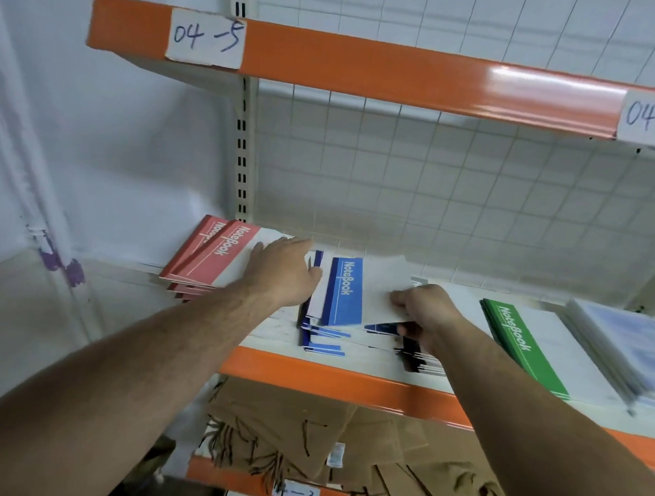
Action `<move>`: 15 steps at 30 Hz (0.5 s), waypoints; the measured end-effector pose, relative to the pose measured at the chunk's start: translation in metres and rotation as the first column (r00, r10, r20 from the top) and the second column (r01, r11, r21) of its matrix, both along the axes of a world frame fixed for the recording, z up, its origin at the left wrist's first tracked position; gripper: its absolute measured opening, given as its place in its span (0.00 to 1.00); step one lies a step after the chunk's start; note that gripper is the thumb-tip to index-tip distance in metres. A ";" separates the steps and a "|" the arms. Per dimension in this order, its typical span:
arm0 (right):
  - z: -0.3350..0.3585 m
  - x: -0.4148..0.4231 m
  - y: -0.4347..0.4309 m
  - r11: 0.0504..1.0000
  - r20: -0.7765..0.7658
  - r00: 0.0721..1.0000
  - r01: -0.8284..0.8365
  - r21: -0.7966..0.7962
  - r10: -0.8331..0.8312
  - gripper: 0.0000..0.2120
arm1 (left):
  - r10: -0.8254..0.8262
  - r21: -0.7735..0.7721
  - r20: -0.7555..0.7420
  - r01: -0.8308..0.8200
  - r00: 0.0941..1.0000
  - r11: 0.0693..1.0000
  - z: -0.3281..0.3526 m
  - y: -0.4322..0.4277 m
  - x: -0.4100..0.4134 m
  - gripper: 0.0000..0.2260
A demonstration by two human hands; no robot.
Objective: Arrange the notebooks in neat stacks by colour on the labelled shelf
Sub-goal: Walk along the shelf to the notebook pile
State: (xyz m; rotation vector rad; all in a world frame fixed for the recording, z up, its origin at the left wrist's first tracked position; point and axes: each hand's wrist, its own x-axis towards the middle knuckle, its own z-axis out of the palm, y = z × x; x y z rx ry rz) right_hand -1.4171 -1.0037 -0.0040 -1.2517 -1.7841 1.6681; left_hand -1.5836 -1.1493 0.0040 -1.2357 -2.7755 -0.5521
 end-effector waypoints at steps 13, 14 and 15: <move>-0.002 -0.001 0.017 0.762 0.583 0.811 -0.342 0.550 -0.057 0.10 | 0.063 -0.019 -0.012 -0.063 0.998 0.998 -0.008 0.007 0.010 0.27; -0.002 -0.001 0.018 0.752 0.596 0.801 -0.356 0.555 -0.061 0.12 | 0.064 -0.019 -0.013 -0.064 0.998 0.998 -0.008 0.007 0.011 0.27; -0.002 -0.002 0.018 0.743 0.611 0.789 -0.368 0.559 -0.069 0.13 | 0.064 -0.019 -0.014 -0.064 0.998 0.998 -0.008 0.007 0.011 0.27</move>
